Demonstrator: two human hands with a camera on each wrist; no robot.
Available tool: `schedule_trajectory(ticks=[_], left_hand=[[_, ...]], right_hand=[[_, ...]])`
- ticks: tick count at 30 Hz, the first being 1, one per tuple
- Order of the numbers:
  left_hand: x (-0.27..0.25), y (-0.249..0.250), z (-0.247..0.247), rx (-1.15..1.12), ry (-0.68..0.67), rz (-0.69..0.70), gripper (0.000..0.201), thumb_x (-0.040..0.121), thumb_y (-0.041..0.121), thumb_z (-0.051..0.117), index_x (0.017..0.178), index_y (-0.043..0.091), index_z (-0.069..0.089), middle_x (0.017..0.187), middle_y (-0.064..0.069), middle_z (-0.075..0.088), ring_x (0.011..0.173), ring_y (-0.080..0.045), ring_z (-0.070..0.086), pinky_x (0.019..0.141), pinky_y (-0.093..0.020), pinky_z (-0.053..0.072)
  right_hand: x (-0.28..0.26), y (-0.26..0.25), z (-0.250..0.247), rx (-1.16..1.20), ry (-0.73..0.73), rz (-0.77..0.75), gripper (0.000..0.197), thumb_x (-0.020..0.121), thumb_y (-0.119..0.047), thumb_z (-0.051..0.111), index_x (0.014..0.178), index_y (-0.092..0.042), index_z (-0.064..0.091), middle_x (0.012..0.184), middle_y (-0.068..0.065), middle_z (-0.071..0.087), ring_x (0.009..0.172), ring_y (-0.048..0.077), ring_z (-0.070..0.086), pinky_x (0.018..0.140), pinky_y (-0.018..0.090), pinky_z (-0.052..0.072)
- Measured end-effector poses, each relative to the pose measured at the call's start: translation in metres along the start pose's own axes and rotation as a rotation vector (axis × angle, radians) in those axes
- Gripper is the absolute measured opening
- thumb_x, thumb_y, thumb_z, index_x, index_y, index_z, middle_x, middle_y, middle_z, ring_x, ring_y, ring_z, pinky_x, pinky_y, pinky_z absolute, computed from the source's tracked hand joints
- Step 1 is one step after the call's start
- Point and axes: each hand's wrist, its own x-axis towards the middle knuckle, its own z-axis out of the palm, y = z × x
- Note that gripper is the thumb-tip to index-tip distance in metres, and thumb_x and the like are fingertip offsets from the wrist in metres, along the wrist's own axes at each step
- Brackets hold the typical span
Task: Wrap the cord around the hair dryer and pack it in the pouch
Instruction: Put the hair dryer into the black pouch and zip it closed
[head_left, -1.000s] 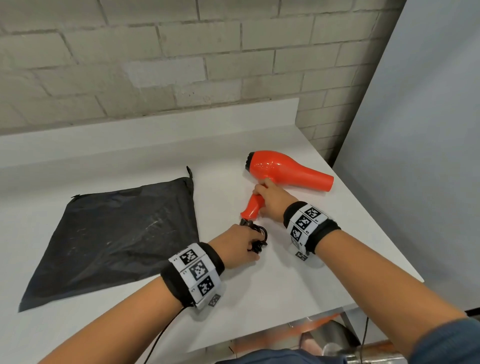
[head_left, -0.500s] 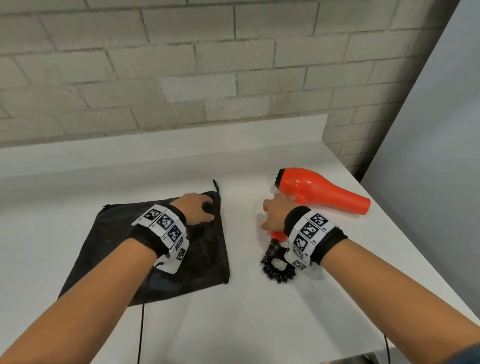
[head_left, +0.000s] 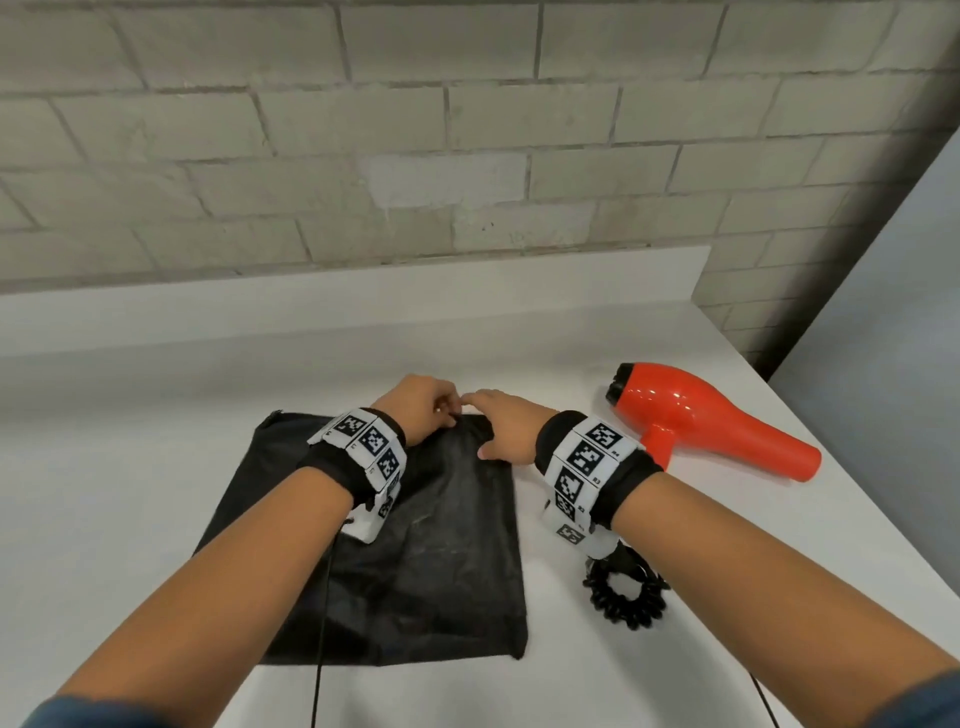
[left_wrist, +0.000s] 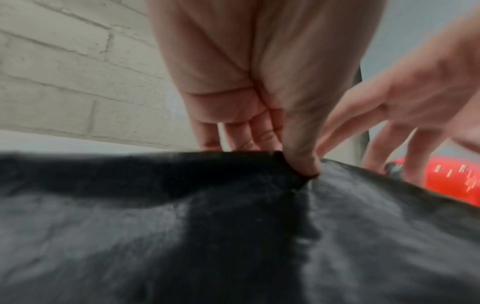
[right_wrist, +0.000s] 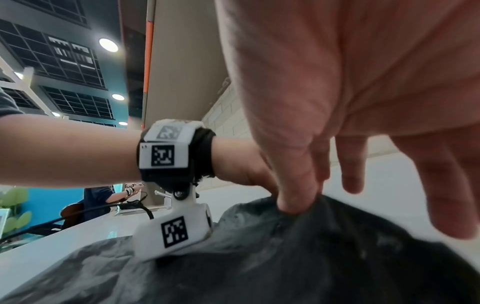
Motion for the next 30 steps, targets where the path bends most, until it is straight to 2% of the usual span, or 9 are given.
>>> schedule_trajectory(ticks=[3,6,10,13,18,20,24,27,30], left_hand=[[-0.002,0.018,-0.005,-0.159,0.165,0.143,0.010,0.084,0.004,0.057,0.092,0.006,0.063,0.087,-0.005,0.061,0.083,-0.020,0.056,0.081,-0.027,0.042],[-0.005,0.035,-0.012,-0.250,0.266,0.264,0.009,0.085,0.003,0.054,0.089,0.008,0.061,0.085,0.000,0.060,0.079,-0.019,0.058,0.079,-0.023,0.044],[-0.008,0.061,-0.022,-0.336,0.358,0.392,0.011,0.085,0.000,0.052,0.087,0.006,0.061,0.082,0.003,0.059,0.075,0.002,0.054,0.073,-0.001,0.038],[-0.012,0.080,-0.028,-0.366,0.399,0.464,0.010,0.084,0.000,0.054,0.087,0.004,0.062,0.081,0.006,0.058,0.075,0.012,0.054,0.074,0.000,0.037],[-0.030,0.107,-0.021,-0.429,0.345,0.510,0.008,0.083,0.007,0.059,0.085,0.015,0.061,0.078,0.011,0.058,0.066,0.005,0.055,0.069,-0.003,0.039],[-0.040,0.113,-0.017,-0.547,0.230,0.441,0.009,0.085,0.013,0.059,0.087,0.022,0.057,0.078,0.009,0.055,0.058,0.000,0.055,0.063,-0.010,0.043],[-0.044,0.107,-0.016,-0.402,0.199,0.369,0.011,0.089,0.026,0.052,0.094,0.027,0.061,0.096,0.004,0.053,0.087,-0.014,0.057,0.080,-0.033,0.049],[-0.038,0.096,-0.018,-0.034,0.301,0.199,0.020,0.084,0.038,0.057,0.102,0.037,0.065,0.138,-0.006,0.027,0.129,-0.031,0.024,0.108,-0.043,0.025],[-0.029,0.086,-0.014,0.253,0.192,0.109,0.033,0.079,0.052,0.058,0.112,0.049,0.057,0.154,-0.002,-0.003,0.138,-0.037,-0.002,0.110,-0.061,0.010]], right_hand=[[-0.002,0.004,-0.008,0.111,0.256,0.003,0.030,0.084,-0.007,0.054,0.113,-0.009,0.046,0.104,0.015,0.059,0.097,0.033,0.057,0.083,0.038,0.047],[-0.014,0.011,-0.023,0.148,0.362,-0.033,0.013,0.085,-0.007,0.051,0.098,-0.006,0.053,0.080,0.005,0.050,0.080,0.024,0.050,0.071,0.030,0.037],[-0.034,0.025,-0.043,0.001,0.250,0.019,0.016,0.087,-0.020,0.053,0.096,-0.008,0.059,0.088,0.006,0.043,0.083,0.024,0.046,0.076,0.032,0.038],[-0.046,0.037,-0.046,0.048,0.201,0.120,0.024,0.088,-0.023,0.054,0.108,-0.010,0.059,0.099,0.016,0.051,0.092,0.028,0.051,0.079,0.030,0.038],[-0.066,0.046,-0.055,0.357,0.568,0.150,0.028,0.083,0.007,0.038,0.091,-0.013,0.058,0.083,0.016,0.058,0.072,0.029,0.056,0.050,0.027,0.044],[-0.076,0.047,-0.059,0.501,0.670,0.096,0.036,0.073,0.013,0.035,0.079,-0.016,0.055,0.072,0.007,0.054,0.071,0.031,0.055,0.060,0.036,0.051],[-0.099,0.041,-0.061,0.670,0.734,-0.004,0.032,0.058,-0.002,0.040,0.065,-0.029,0.058,0.080,0.000,0.053,0.090,0.034,0.056,0.089,0.047,0.050],[-0.113,0.036,-0.063,0.848,0.721,-0.075,0.013,0.064,-0.014,0.047,0.066,-0.019,0.059,0.075,0.000,0.051,0.074,0.017,0.053,0.074,0.031,0.048],[-0.120,0.038,-0.061,0.812,0.798,-0.113,0.021,0.082,-0.022,0.061,0.062,-0.021,0.056,0.058,-0.013,0.050,0.055,-0.001,0.046,0.060,0.017,0.041]])
